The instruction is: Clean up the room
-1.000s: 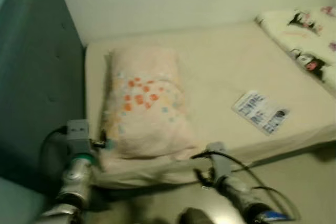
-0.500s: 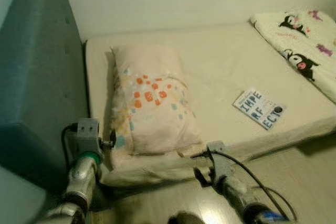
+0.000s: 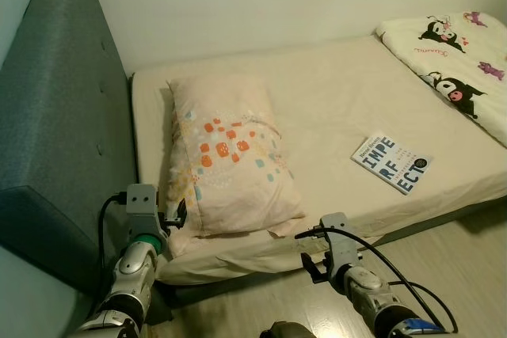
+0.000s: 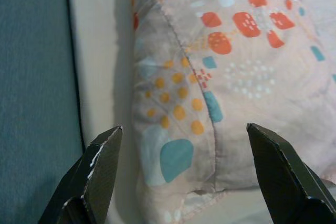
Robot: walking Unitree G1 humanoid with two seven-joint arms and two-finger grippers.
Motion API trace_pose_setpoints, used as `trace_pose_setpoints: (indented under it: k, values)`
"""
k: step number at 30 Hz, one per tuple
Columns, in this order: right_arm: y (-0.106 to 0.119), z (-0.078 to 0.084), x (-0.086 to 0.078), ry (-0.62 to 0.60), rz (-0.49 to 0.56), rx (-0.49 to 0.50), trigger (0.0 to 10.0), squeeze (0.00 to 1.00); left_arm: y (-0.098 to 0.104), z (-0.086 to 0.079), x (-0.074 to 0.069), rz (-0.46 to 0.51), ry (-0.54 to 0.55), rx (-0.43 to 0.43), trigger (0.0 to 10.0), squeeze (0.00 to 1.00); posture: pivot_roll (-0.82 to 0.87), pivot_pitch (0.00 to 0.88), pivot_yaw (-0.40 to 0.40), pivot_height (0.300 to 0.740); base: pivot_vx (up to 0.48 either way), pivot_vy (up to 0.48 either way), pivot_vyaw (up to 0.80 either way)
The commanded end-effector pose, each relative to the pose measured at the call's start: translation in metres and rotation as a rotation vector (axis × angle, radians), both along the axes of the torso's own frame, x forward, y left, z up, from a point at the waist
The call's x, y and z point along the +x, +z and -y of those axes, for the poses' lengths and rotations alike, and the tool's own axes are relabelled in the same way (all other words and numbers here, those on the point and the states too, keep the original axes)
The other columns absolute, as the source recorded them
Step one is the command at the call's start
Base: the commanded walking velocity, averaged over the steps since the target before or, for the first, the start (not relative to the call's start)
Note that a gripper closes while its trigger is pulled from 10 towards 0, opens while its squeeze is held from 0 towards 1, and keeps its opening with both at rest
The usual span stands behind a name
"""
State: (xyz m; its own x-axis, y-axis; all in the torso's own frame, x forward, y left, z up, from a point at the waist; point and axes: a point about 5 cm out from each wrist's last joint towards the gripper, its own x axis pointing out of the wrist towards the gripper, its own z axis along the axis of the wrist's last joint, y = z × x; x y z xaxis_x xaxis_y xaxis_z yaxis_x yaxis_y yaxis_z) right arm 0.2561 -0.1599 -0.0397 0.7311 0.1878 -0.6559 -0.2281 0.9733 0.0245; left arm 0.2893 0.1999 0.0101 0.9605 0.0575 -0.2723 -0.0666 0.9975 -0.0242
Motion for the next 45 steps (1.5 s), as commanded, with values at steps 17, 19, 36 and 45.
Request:
trace_pose_setpoints:
  k: [17, 19, 36, 45]
  values:
    - [0.001, -0.003, 0.001, 0.033, 0.003, 0.001, 10.0, 0.00, 0.010, 0.007, 0.011, 0.026, 0.019, 0.009, 10.0, 0.00, -0.10, 0.000, 0.020, 0.715, 0.000, -0.056, 0.00]
    - [0.002, -0.005, 0.003, 0.049, 0.013, 0.003, 10.0, 0.00, 0.014, 0.005, 0.014, 0.048, 0.021, 0.013, 10.0, 0.00, -0.10, 0.000, 0.022, 0.715, 0.000, 0.000, 0.00]
    - [0.013, -0.013, 0.016, 0.075, 0.062, 0.030, 10.0, 0.00, 0.032, 0.017, 0.028, 0.136, -0.045, 0.019, 10.0, 0.00, -0.11, 0.000, 0.024, 0.715, 0.250, 0.000, 0.00]
    - [0.013, -0.012, 0.016, 0.079, 0.062, 0.027, 10.0, 0.00, 0.030, 0.019, 0.027, 0.131, -0.052, 0.015, 10.0, 0.00, -0.11, 0.000, 0.019, 0.715, 0.347, 0.000, 0.00]
